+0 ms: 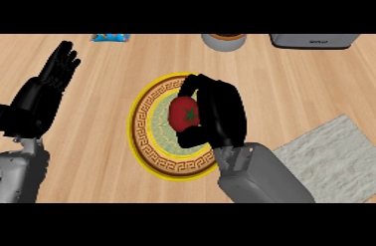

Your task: Pick the tomato from the placemat and place it in the plate

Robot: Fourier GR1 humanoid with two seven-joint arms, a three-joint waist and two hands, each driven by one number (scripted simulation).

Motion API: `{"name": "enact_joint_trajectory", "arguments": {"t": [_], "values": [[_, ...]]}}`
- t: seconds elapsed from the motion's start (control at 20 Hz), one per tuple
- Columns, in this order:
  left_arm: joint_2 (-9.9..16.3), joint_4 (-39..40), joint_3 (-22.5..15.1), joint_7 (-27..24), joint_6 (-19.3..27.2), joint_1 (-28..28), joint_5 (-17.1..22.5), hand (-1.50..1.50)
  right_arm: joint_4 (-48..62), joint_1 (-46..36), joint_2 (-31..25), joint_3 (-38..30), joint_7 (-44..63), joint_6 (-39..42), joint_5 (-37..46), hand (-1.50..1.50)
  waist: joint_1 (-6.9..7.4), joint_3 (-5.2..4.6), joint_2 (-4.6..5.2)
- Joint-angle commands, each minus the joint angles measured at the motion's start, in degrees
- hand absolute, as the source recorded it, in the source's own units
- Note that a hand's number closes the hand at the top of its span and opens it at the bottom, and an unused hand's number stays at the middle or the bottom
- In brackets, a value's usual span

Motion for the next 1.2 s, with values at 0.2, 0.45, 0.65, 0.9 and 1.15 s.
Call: {"name": "enact_joint_trajectory", "arguments": {"t": [0.2,0.45,0.65,0.9,1.15], "values": [[-0.34,-0.49,-0.04,1.22,-0.45,-2.40,-0.35,0.00,26.22,-11.43,0.66,6.21,-3.23,-14.02,-5.99,1.50,0.64,0.02,0.13],[-3.08,-0.76,-2.31,3.16,1.67,-3.21,-2.13,0.00,35.17,-11.88,0.67,5.37,-6.80,-22.96,-14.77,-1.50,0.86,0.06,0.22],[-1.16,-0.44,-0.04,1.62,-1.57,-1.95,0.62,0.00,41.22,-18.04,0.67,8.06,-9.28,-25.86,-26.04,-1.50,2.24,0.04,0.56],[-2.76,0.52,-1.40,1.18,1.04,-3.65,-2.52,0.00,42.17,-17.47,0.67,8.95,-20.13,-33.54,-34.13,-1.50,2.27,0.07,0.79],[-3.73,-0.95,-2.51,2.72,0.73,-2.75,-2.20,0.00,41.22,-18.50,0.67,6.23,-24.89,-42.76,-38.34,-1.50,1.61,0.09,0.41]]}}
